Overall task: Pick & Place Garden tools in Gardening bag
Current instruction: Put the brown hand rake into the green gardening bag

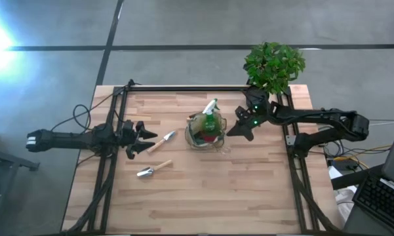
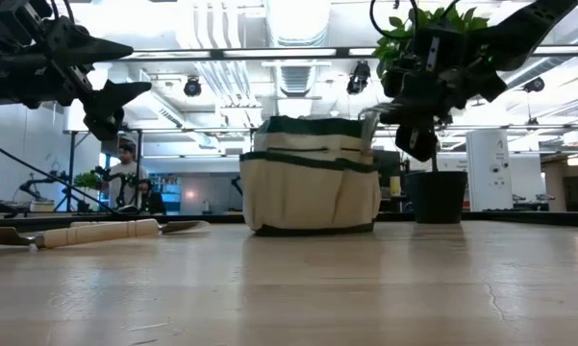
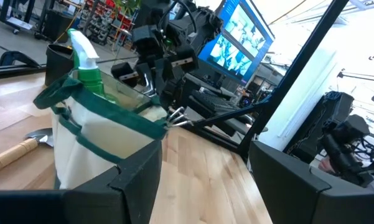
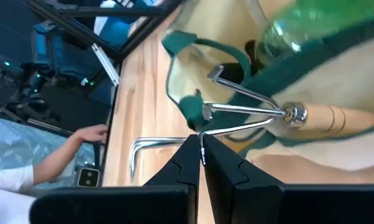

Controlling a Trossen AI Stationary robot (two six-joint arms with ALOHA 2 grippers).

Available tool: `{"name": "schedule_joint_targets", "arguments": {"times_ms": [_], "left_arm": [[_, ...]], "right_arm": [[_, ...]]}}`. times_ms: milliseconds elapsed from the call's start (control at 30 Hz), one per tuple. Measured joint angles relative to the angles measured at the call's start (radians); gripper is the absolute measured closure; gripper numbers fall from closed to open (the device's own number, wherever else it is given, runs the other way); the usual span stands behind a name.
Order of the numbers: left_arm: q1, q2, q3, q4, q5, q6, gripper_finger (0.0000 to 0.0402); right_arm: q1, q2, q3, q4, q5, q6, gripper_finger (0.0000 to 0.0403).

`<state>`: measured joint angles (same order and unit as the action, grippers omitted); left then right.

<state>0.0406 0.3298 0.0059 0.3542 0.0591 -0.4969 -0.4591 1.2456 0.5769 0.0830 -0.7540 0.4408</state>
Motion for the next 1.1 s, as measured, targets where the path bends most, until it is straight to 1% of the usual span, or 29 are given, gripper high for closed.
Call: {"name": "schedule_joint_targets", "arguments": {"times_ms": [300,667,1100], "left_arm": [[0.000,0.000,0.000,0.000,0.000,0.000,0.0156],[0.000,0.000,0.000,0.000,0.000,0.000,0.0156],[0.000,0.000,0.000,0.000,0.000,0.000,0.0156]], "right_arm": [[-0.011,-0.002,0.025,-0.006,-0.002,0.004,0.0395],[-0.133,-0.004,0.028,-0.058,-0.005,0.001,0.0395],[-0.139,-0.002,0.026,-0.077,-0.014,0.010,0.0394]]}}
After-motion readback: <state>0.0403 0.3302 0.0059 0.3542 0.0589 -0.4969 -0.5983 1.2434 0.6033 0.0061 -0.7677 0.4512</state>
